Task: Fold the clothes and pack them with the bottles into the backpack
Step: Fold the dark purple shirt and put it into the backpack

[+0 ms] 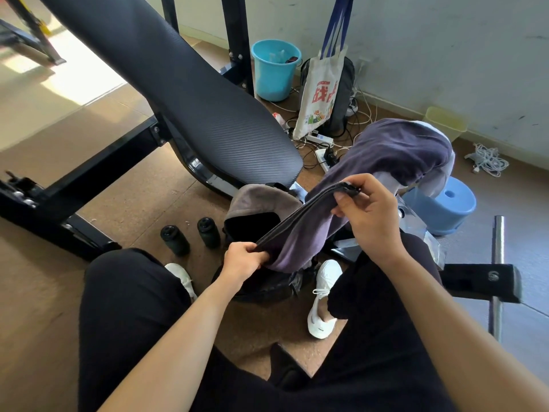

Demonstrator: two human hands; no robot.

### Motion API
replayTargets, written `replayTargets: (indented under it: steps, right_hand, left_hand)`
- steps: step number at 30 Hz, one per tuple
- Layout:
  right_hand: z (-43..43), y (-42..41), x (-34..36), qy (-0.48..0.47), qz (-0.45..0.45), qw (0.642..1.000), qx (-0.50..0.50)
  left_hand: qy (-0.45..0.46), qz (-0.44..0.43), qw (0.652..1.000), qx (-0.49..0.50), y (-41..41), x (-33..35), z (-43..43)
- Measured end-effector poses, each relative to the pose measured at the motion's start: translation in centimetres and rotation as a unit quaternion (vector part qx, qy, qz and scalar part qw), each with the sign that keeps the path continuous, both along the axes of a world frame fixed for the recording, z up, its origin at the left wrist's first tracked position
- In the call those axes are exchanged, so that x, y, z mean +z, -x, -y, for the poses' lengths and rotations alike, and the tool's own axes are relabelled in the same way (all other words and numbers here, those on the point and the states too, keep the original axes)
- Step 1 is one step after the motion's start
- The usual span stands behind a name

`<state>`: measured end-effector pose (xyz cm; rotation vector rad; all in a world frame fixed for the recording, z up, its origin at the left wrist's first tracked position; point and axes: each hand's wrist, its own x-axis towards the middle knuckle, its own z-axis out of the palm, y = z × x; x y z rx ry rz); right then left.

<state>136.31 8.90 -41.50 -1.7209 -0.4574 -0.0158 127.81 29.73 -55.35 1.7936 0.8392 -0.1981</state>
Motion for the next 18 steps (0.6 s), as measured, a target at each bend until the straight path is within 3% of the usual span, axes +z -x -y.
replayTargets:
  steps: [4,12,18]
  right_hand:
    - [0.5,-0.8,-0.2,0.010,-0.007,0.999,-0.035]
    - [0.6,-1.6,-1.7,-0.001,-0.028,0.997,-0.074]
    - [0.6,-2.2,-3.2,0.006,-0.040,0.994,-0.098]
  left_hand:
    - [-0.063,-0.010,0.994,-0.088,0.3,0.0,-0.3]
    - [-0.092,-0.025,0.991,-0.093,1.0,-0.5,-0.6]
    - [-0.006,-0.017,1.000,0.001,1.0,-0.9,-0.9]
